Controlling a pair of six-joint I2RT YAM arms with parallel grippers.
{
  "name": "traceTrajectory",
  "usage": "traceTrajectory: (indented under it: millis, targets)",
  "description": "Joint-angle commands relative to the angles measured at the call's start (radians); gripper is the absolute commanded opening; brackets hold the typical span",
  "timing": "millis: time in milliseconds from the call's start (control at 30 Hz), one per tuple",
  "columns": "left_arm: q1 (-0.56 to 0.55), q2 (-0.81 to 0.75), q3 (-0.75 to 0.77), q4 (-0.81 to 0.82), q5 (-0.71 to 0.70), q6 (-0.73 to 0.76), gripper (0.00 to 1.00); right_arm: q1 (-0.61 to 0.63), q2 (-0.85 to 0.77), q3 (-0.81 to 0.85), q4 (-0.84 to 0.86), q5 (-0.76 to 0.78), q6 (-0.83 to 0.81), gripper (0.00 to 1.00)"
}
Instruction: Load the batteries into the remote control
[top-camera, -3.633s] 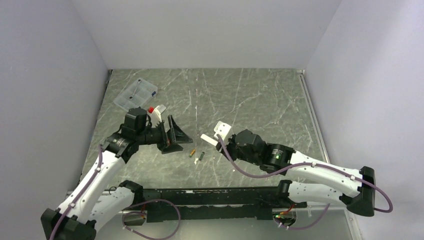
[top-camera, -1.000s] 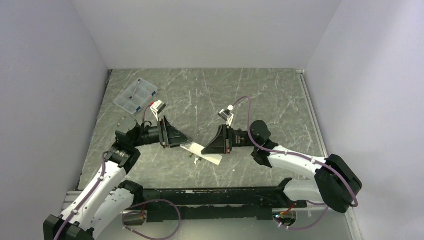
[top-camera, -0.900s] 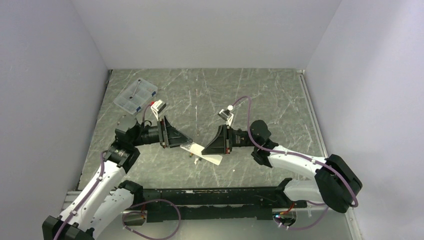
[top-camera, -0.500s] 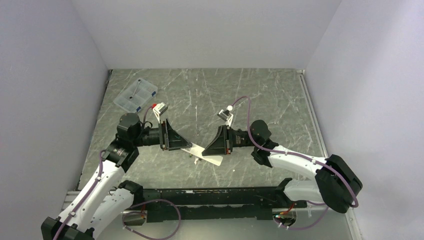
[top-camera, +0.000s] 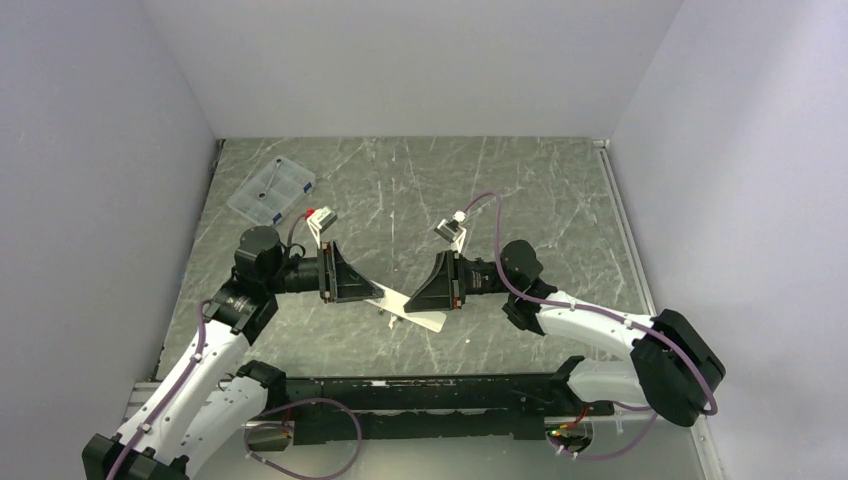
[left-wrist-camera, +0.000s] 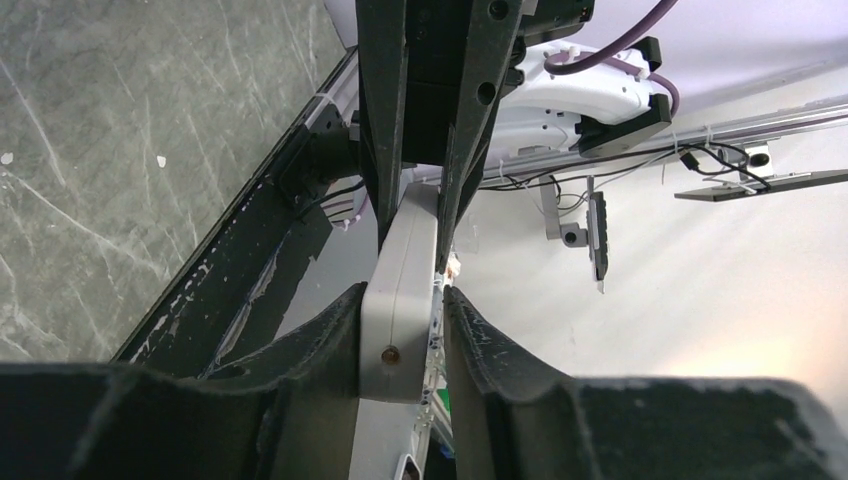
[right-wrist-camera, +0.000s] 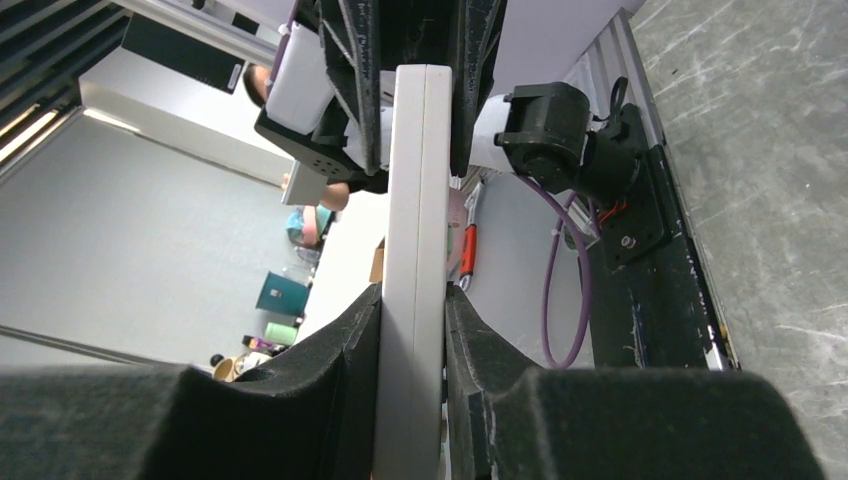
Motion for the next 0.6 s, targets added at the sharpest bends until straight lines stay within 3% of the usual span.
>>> traceTrajectory:
  millis: [0, 67, 133, 167, 200, 367, 567]
  targets:
    - [-0.002, -0.01, 0.04, -0.006, 0.042, 0.054, 0.36, 0.005, 0.003, 0.049, 0.073, -0.013, 0.015, 0.0]
    - [-0.002, -0.012, 0.045, -0.017, 0.043, 0.064, 0.31, 0.006, 0.005, 0.05, 0.073, -0.013, 0.017, 0.0]
    - [-0.002, -0.016, 0.043, -0.009, 0.05, 0.064, 0.16, 0.006, 0.005, 0.05, 0.073, -0.013, 0.016, 0.0]
    - [-0.002, -0.016, 0.042, -0.011, 0.05, 0.067, 0.03, 0.006, 0.004, 0.05, 0.072, -0.013, 0.014, 0.0]
    - [-0.002, -0.019, 0.044, -0.024, 0.044, 0.075, 0.0, 0.006, 0.003, 0.05, 0.07, -0.013, 0.012, 0.0]
    - [-0.002, -0.037, 0.035, -0.02, 0.022, 0.077, 0.0, 0.006, -0.014, 0.05, 0.039, -0.008, -0.015, 0.14]
    - [-0.002, -0.049, 0.02, -0.015, 0.002, 0.069, 0.0, 0.004, -0.059, 0.054, -0.052, 0.015, -0.08, 0.45]
